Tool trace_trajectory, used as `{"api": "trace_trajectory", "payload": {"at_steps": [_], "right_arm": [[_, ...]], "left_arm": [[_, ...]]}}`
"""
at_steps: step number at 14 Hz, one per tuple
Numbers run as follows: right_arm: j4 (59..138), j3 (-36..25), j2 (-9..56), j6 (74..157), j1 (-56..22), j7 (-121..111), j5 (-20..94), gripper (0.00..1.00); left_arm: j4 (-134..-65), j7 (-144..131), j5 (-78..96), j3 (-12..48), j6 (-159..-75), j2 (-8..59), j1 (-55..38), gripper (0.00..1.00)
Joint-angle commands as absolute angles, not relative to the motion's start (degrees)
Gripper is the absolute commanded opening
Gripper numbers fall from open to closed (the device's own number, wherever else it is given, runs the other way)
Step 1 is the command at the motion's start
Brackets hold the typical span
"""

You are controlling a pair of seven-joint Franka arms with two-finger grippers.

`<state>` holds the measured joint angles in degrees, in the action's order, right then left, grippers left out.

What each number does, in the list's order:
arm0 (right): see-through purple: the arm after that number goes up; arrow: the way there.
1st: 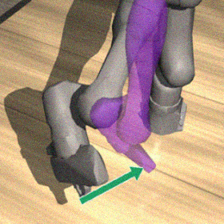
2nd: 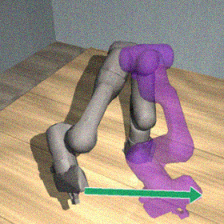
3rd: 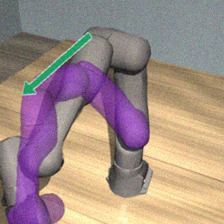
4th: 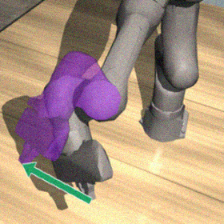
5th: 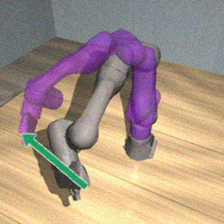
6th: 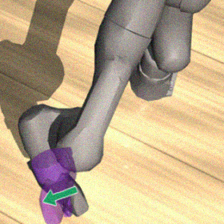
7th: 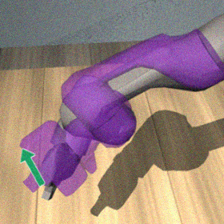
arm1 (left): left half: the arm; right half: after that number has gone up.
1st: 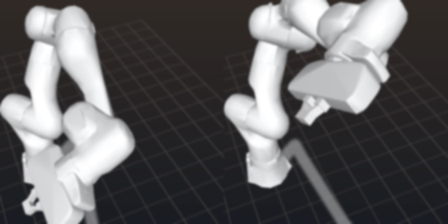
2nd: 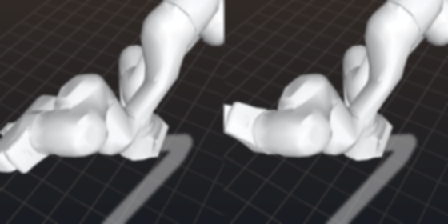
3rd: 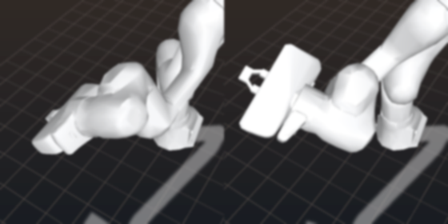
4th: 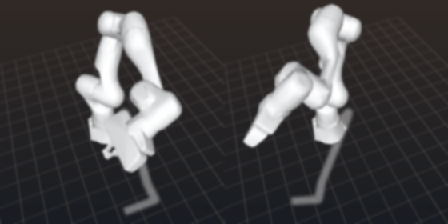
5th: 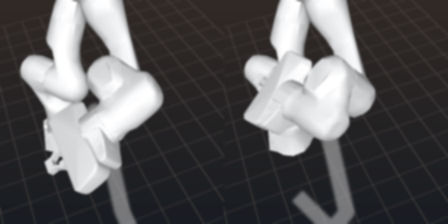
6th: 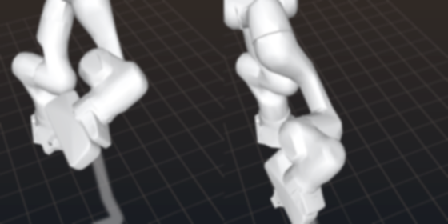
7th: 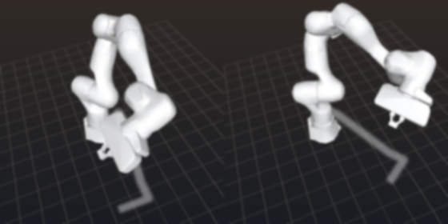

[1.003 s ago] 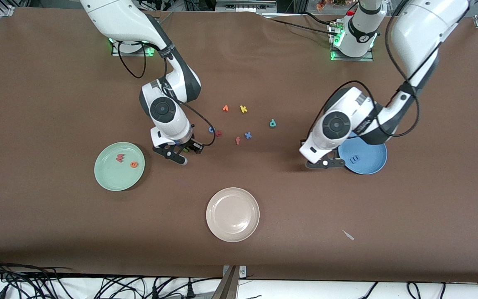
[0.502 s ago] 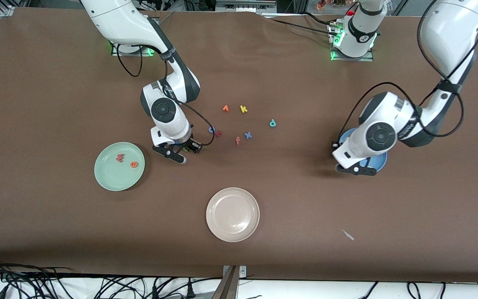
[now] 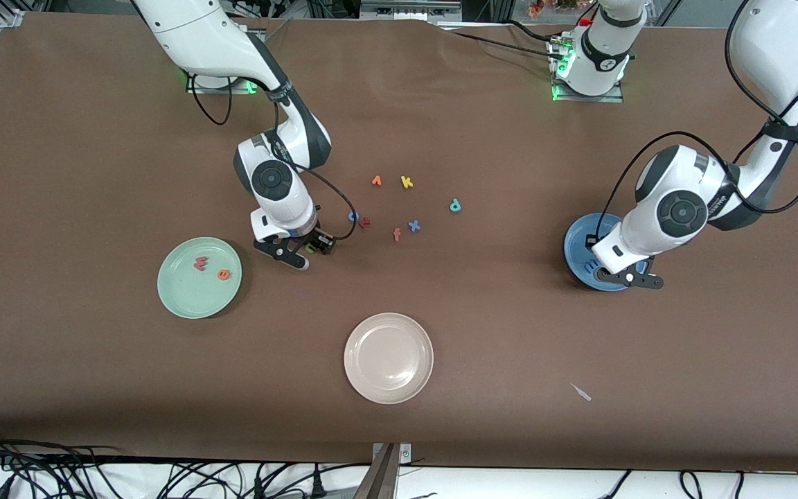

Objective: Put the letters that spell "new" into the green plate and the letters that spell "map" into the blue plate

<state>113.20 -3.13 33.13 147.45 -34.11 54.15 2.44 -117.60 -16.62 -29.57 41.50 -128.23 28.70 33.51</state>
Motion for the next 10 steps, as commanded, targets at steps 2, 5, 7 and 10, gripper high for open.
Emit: {"api": "trace_trajectory", "payload": {"at_steps": [2,5,7,10], "right_arm": [[115.05,-3.6,31.64,148.45,-34.54,55.11,1.14,0.6],[115.14,-4.04,31.64,148.53,-34.54,55.11,0.44,0.53],[115.31,-4.04,31.73,148.62,-34.54,55.02,0.44,0.43],[115.75,-4.04,31.73,149.5,-34.54,54.93,-0.26,0.24]], "left_arm": [[-124.28,-16.08,-33.05,42.45,-135.7,26.72,37.97,0.52],[-124.1,-16.96,-33.05,42.89,-135.18,26.63,37.62,1.0],[-123.4,-17.92,-32.87,45.08,-132.38,26.46,37.7,1.0],[-122.52,-24.49,-32.35,49.56,-130.87,26.37,37.79,1.0]]}}
